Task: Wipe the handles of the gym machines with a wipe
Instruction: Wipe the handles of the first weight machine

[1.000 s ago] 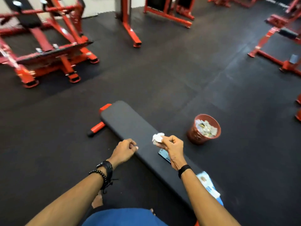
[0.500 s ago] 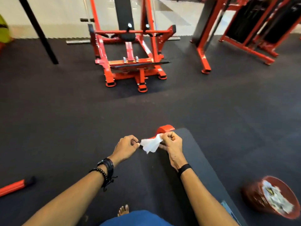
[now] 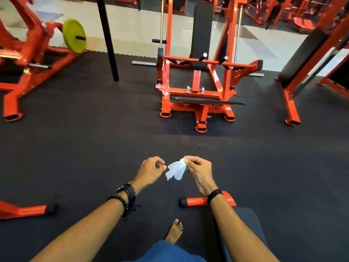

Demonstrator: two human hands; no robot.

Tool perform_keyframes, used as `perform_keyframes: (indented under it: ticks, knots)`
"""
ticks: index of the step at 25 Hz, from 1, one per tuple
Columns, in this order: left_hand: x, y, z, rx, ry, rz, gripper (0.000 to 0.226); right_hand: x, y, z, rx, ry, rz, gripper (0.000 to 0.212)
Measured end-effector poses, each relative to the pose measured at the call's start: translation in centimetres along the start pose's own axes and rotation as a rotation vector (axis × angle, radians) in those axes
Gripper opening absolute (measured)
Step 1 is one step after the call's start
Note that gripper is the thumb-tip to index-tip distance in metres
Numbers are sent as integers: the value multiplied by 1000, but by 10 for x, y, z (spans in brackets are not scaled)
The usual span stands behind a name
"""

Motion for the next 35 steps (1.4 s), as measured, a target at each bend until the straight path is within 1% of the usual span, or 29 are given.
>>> perform_keyframes:
  ticks: [2, 4, 6, 9, 13, 16, 19, 23, 27, 29, 31, 33, 35]
  knots:
    - [34, 15, 20, 36, -7, 18, 5, 38, 3, -19, 2, 19, -22, 12]
    - [70, 25, 38, 35, -20, 39, 6, 73, -1, -41, -48, 41, -89, 20]
    - [98, 34, 48, 31, -17, 75, 7, 107, 1, -54, -111, 49, -102, 25]
    - [129, 35, 47, 44, 34, 71, 7, 147, 6, -60, -199, 63, -85, 18]
    - [172, 50, 44, 19, 66, 81, 7, 196, 1, -64, -225, 60, -102, 12]
    - [223, 69, 55, 2, 26, 90, 5, 242, -7, -74, -237, 45, -73, 11]
    - [292, 96, 75, -27, -39, 92, 4, 301, -13, -93, -297, 73, -27, 13]
    - [366, 135, 98, -52, -82, 106, 5, 372, -23, -131, -351, 97, 65, 29]
    - [416, 176, 104, -55, -112, 93, 6, 431, -46, -164, -313, 148, 106, 24]
    - [441, 192, 96, -72, -103, 112, 7, 453, -56, -165, -295, 125, 106, 21]
    - [459, 202, 91, -72, -86, 128, 7, 469, -66, -160, -315, 112, 83, 24]
    - [480, 206, 86, -88, -78, 113, 7, 491, -73, -157, -376, 97, 95, 26]
    - [500, 208, 85, -94, -77, 97, 6, 515, -72, -158, -449, 122, 120, 24]
Point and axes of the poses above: each hand's wrist, its own x-axis towards the middle knuckle, its own y-axis out of the back of the hand, z = x × y, the point moved 9 cm from there along x, towards the middle knuckle, and after that the axes turned 6 degrees about -z, right-handed, at the moved point
